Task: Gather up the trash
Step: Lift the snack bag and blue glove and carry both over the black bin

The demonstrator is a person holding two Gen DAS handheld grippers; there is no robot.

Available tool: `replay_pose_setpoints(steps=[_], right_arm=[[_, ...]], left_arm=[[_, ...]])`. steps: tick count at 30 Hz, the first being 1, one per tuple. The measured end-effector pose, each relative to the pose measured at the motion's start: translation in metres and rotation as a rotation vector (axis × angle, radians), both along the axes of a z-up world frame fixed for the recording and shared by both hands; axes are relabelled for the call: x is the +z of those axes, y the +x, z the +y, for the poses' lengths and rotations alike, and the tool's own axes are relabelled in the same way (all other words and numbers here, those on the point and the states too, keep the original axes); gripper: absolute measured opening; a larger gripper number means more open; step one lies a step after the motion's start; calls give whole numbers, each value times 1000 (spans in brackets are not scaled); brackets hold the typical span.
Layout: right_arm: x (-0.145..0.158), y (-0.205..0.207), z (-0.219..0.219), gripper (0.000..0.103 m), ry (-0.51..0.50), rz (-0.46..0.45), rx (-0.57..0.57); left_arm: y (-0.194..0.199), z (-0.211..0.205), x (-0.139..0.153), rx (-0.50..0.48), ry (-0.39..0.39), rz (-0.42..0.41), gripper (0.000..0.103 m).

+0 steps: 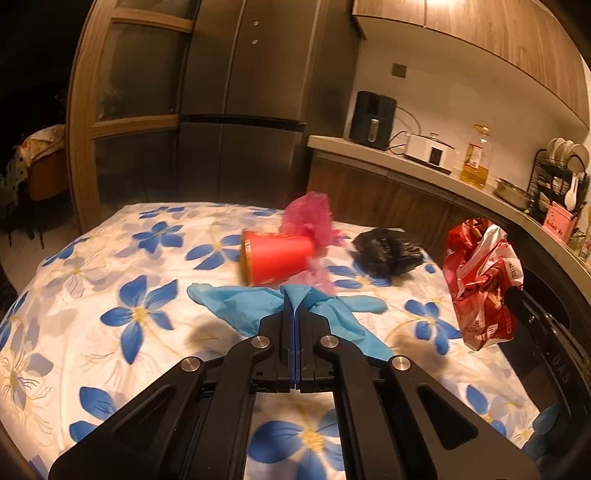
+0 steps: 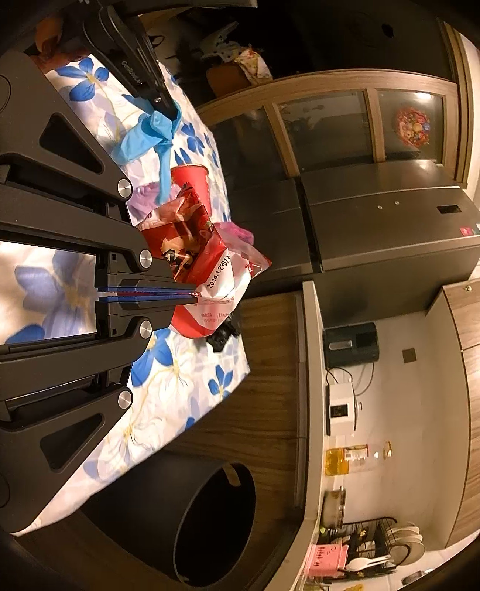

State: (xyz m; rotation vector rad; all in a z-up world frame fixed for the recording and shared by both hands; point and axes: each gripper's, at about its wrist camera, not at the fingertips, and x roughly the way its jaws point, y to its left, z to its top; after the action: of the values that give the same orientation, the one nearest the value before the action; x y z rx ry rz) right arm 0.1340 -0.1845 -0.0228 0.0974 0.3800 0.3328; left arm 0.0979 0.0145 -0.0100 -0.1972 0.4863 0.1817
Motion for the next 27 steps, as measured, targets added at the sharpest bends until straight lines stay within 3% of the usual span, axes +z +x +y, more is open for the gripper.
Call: replay_pose_setpoints(steps=[27], right_arm=[[19, -9, -133, 1, 25, -67, -253]], left_arm=[[42, -150, 32, -253, 72, -69, 0]])
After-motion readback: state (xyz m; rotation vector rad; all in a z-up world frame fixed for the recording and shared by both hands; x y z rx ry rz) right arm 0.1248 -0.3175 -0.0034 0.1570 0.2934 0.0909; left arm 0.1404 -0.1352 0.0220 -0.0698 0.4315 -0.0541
